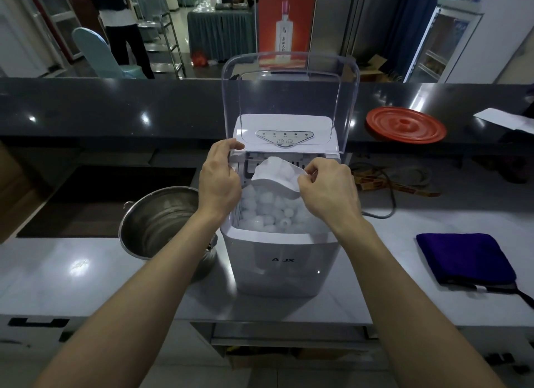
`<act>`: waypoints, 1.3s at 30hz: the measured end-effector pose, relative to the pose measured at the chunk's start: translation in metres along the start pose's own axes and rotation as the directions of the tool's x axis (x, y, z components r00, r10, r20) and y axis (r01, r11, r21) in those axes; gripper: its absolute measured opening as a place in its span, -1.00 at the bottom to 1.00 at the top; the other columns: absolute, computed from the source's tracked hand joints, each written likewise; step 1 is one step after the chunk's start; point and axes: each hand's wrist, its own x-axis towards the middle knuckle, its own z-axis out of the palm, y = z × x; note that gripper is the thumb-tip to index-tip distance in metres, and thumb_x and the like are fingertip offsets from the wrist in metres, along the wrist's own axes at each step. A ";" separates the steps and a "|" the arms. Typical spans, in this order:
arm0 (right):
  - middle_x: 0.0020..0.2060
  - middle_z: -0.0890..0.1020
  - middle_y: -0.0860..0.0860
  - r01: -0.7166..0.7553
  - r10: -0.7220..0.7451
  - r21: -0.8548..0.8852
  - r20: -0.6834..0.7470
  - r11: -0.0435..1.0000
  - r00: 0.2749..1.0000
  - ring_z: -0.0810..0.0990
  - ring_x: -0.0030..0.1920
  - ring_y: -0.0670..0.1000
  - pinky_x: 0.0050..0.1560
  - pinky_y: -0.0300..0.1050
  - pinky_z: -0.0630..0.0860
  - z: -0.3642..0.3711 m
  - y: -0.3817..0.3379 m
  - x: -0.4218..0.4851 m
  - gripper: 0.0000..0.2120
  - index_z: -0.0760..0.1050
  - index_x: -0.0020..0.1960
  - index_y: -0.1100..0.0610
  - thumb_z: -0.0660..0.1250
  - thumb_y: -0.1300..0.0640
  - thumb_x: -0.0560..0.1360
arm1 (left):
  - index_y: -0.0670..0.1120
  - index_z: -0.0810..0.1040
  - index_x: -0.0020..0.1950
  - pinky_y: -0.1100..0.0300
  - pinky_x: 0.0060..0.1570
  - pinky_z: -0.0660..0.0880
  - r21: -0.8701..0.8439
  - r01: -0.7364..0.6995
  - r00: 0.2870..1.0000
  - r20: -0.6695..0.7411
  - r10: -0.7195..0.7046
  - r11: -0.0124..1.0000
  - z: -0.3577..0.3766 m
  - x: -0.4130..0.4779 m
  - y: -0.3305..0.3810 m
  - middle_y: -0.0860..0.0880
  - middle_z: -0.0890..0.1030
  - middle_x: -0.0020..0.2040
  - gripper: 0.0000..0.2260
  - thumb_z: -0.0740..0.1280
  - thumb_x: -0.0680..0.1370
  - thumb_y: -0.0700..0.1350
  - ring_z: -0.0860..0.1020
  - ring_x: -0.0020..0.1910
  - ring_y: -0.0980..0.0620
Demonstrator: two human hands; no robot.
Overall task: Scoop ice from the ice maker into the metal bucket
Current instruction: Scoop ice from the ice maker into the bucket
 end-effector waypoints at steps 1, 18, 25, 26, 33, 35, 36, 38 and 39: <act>-0.18 0.65 0.01 0.000 0.000 0.005 -0.006 1.000 1.000 0.59 -0.15 0.04 -0.25 -0.14 0.42 -0.001 0.000 0.000 -0.88 0.61 -0.04 0.10 0.31 0.11 0.59 | -0.04 0.58 0.36 0.03 0.34 0.59 -0.002 0.001 1.000 0.001 -0.001 1.000 0.000 0.000 0.000 0.03 0.59 0.33 -0.51 0.13 0.57 -0.43 0.58 0.27 0.05; -0.33 0.64 -0.03 -0.055 0.072 0.084 -0.223 0.995 0.972 0.62 -0.26 0.00 -0.20 -0.05 0.60 -0.012 -0.037 -0.024 -0.85 0.62 -0.20 0.09 0.36 0.09 0.51 | 0.02 0.58 0.27 0.02 0.28 0.62 -0.232 0.023 0.988 0.156 0.014 0.972 -0.026 0.007 -0.021 0.04 0.64 0.24 -0.68 0.23 0.66 -0.33 0.61 0.25 0.14; -0.37 0.63 -0.05 -0.074 0.103 0.101 -0.315 0.992 0.943 0.61 -0.28 -0.02 -0.25 -0.12 0.54 0.033 -0.103 -0.040 -0.86 0.64 -0.18 0.11 0.36 0.11 0.52 | 0.02 0.60 0.24 -0.09 0.15 0.68 -0.277 0.024 0.947 0.315 0.067 0.961 -0.091 0.035 -0.084 0.08 0.68 0.16 -0.76 0.26 0.70 -0.26 0.66 0.19 0.15; -0.36 0.63 -0.06 -0.072 0.099 0.095 -0.314 0.993 0.944 0.60 -0.29 -0.07 -0.29 -0.19 0.51 0.040 -0.111 -0.043 -0.86 0.64 -0.16 0.11 0.36 0.12 0.53 | 0.03 0.61 0.24 -0.08 0.15 0.69 -0.266 0.040 0.942 0.332 0.053 0.963 -0.098 0.040 -0.095 0.10 0.69 0.15 -0.77 0.28 0.70 -0.25 0.66 0.17 0.15; -0.35 0.63 -0.03 -0.080 0.109 0.108 -0.303 0.991 0.947 0.61 -0.27 -0.03 -0.22 -0.03 0.60 0.100 -0.148 -0.061 -0.85 0.62 -0.15 0.15 0.36 0.13 0.55 | 0.08 0.66 0.15 0.05 0.20 0.62 -0.060 0.071 0.922 0.385 -0.043 0.996 -0.146 0.044 -0.174 0.16 0.70 0.05 -0.82 0.33 0.69 -0.16 0.64 0.07 0.22; -0.37 0.61 -0.01 -0.106 0.136 0.114 -0.292 0.988 0.947 0.59 -0.29 0.00 -0.25 -0.03 0.57 0.117 -0.151 -0.065 -0.85 0.59 -0.18 0.14 0.35 0.13 0.54 | 0.08 0.66 0.19 0.01 0.20 0.62 -0.009 0.114 0.899 0.426 -0.099 0.993 -0.151 0.043 -0.189 0.14 0.70 0.06 -0.85 0.33 0.70 -0.08 0.65 0.08 0.15; -0.38 0.61 -0.01 -0.123 0.152 0.115 -0.288 0.986 0.946 0.59 -0.29 0.00 -0.26 -0.05 0.55 0.126 -0.152 -0.066 -0.86 0.59 -0.19 0.13 0.35 0.13 0.53 | 0.07 0.67 0.20 0.00 0.21 0.61 0.032 0.128 0.879 0.460 -0.128 0.991 -0.152 0.043 -0.195 0.12 0.70 0.07 -0.85 0.33 0.70 -0.03 0.65 0.09 0.12; -0.38 0.61 -0.03 -0.163 0.190 0.119 -0.274 0.979 0.943 0.58 -0.28 0.00 -0.27 -0.08 0.52 0.143 -0.153 -0.068 -0.87 0.59 -0.19 0.11 0.35 0.12 0.52 | 0.07 0.72 0.16 0.02 0.17 0.61 0.133 0.102 0.834 0.528 -0.157 0.986 -0.152 0.043 -0.208 0.10 0.73 0.05 -0.81 0.34 0.68 0.06 0.66 0.08 0.08; -0.37 0.61 -0.04 -0.186 0.212 0.120 -0.261 0.975 0.942 0.58 -0.27 0.00 -0.26 -0.09 0.51 0.150 -0.153 -0.070 -0.87 0.59 -0.19 0.11 0.35 0.12 0.52 | 0.06 0.74 0.10 0.04 0.10 0.60 0.171 0.082 0.810 0.563 -0.166 0.982 -0.152 0.042 -0.212 0.09 0.74 -0.01 -0.79 0.34 0.68 0.09 0.67 0.04 0.06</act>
